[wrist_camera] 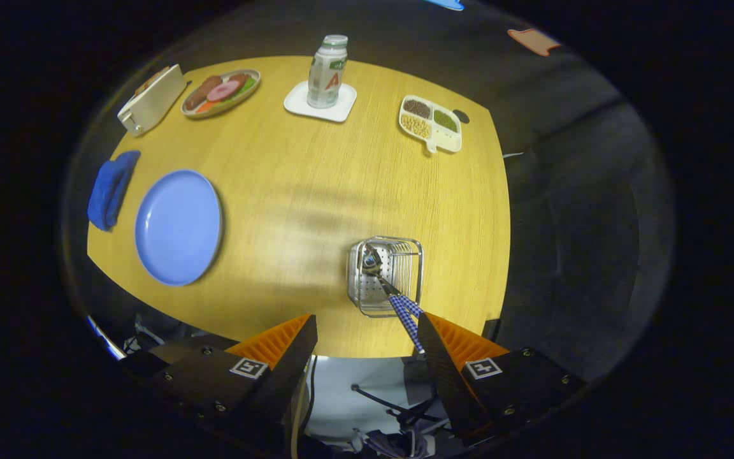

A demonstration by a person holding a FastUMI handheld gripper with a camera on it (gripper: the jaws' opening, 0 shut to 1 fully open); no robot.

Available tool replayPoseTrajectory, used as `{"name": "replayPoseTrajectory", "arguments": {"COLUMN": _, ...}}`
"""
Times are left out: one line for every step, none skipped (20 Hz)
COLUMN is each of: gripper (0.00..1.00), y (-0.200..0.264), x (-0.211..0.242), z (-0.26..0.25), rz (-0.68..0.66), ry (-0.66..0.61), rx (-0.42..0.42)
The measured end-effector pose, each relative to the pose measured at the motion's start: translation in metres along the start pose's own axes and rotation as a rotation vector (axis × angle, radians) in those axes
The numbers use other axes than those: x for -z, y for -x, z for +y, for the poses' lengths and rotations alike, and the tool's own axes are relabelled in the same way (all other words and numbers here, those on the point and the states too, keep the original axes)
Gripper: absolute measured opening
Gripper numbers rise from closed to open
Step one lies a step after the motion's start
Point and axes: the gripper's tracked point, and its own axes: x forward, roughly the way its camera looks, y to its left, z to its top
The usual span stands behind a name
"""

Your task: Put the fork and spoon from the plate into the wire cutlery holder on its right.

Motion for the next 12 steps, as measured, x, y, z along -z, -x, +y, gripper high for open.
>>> {"name": "replayPoseTrajectory", "arguments": {"gripper": 0.97, "y": 0.003, "x": -0.001, "z": 0.012, "rz": -0.041, "ry": -0.04, "rx": -0.032}}
{"name": "replayPoseTrajectory", "arguments": {"gripper": 0.97, "y": 0.005, "x": -0.001, "z": 0.025, "rz": -0.071, "ry": -0.072, "rx": -0.061}}
{"name": "replayPoseTrajectory", "arguments": {"gripper": 0.97, "y": 0.008, "x": -0.001, "z": 0.036, "rz": -0.095, "ry": -0.089, "rx": -0.086}}
{"name": "replayPoseTrajectory", "arguments": {"gripper": 0.96, "y": 0.007, "x": -0.002, "z": 0.04, "rz": -0.119, "ry": -0.097, "rx": -0.104}}
{"name": "replayPoseTrajectory", "arguments": {"gripper": 0.96, "y": 0.009, "x": -0.005, "z": 0.05, "rz": -0.149, "ry": -0.099, "rx": -0.121}}
{"name": "replayPoseTrajectory", "arguments": {"gripper": 0.96, "y": 0.01, "x": -0.012, "z": 0.061, "rz": -0.186, "ry": -0.097, "rx": -0.13}}
{"name": "replayPoseTrajectory", "arguments": {"gripper": 0.96, "y": 0.014, "x": -0.019, "z": 0.07, "rz": -0.234, "ry": -0.094, "rx": -0.13}}
{"name": "replayPoseTrajectory", "arguments": {"gripper": 0.97, "y": 0.019, "x": -0.03, "z": 0.081, "rz": -0.297, "ry": -0.1, "rx": -0.136}}
{"name": "replayPoseTrajectory", "arguments": {"gripper": 0.97, "y": 0.027, "x": -0.042, "z": 0.091, "rz": -0.372, "ry": -0.11, "rx": -0.132}}
{"name": "replayPoseTrajectory", "arguments": {"gripper": 0.97, "y": 0.034, "x": -0.055, "z": 0.101, "rz": -0.456, "ry": -0.124, "rx": -0.134}}
{"name": "replayPoseTrajectory", "arguments": {"gripper": 0.97, "y": 0.046, "x": -0.071, "z": 0.111, "rz": -0.556, "ry": -0.139, "rx": -0.145}}
{"name": "replayPoseTrajectory", "arguments": {"gripper": 0.97, "y": 0.06, "x": -0.086, "z": 0.118, "rz": -0.658, "ry": -0.161, "rx": -0.147}}
